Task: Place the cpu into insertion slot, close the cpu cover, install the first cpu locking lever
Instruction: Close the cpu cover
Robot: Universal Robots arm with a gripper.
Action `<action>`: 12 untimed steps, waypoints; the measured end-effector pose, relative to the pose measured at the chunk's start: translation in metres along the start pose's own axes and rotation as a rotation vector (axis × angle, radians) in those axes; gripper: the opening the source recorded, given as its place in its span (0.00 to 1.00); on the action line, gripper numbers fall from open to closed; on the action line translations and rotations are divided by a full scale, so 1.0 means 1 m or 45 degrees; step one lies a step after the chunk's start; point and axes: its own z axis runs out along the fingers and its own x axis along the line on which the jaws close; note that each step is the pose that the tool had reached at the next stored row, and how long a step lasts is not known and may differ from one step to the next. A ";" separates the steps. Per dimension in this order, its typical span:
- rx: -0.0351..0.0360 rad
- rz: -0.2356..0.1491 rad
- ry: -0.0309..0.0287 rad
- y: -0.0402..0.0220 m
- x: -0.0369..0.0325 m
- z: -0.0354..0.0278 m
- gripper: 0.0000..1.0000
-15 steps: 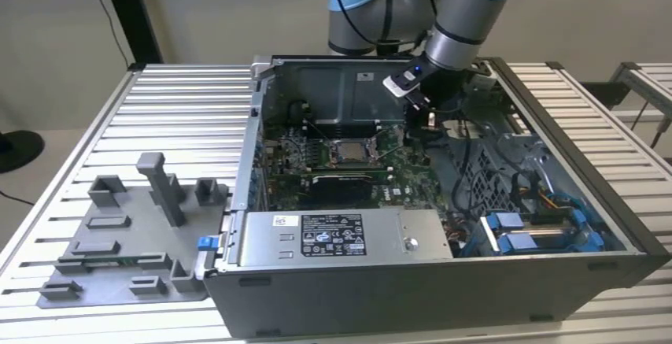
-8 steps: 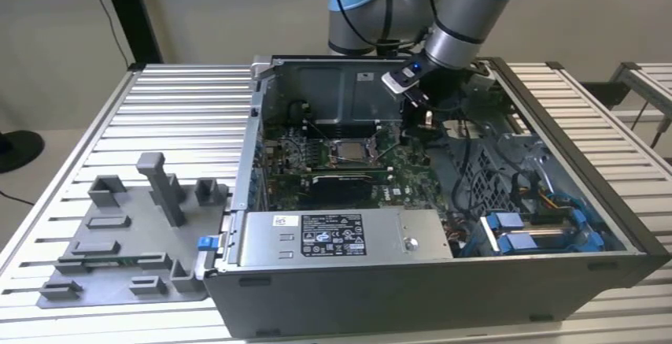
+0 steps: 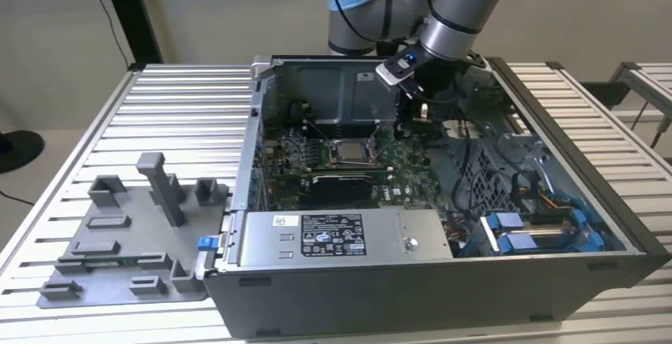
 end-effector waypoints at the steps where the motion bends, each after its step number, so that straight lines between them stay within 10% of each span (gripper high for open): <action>1: 0.0000 0.000 0.0003 -0.0034 -0.0002 0.0004 0.00; 12: -0.0145 -0.001 0.0026 -0.0483 -0.0022 0.0095 0.00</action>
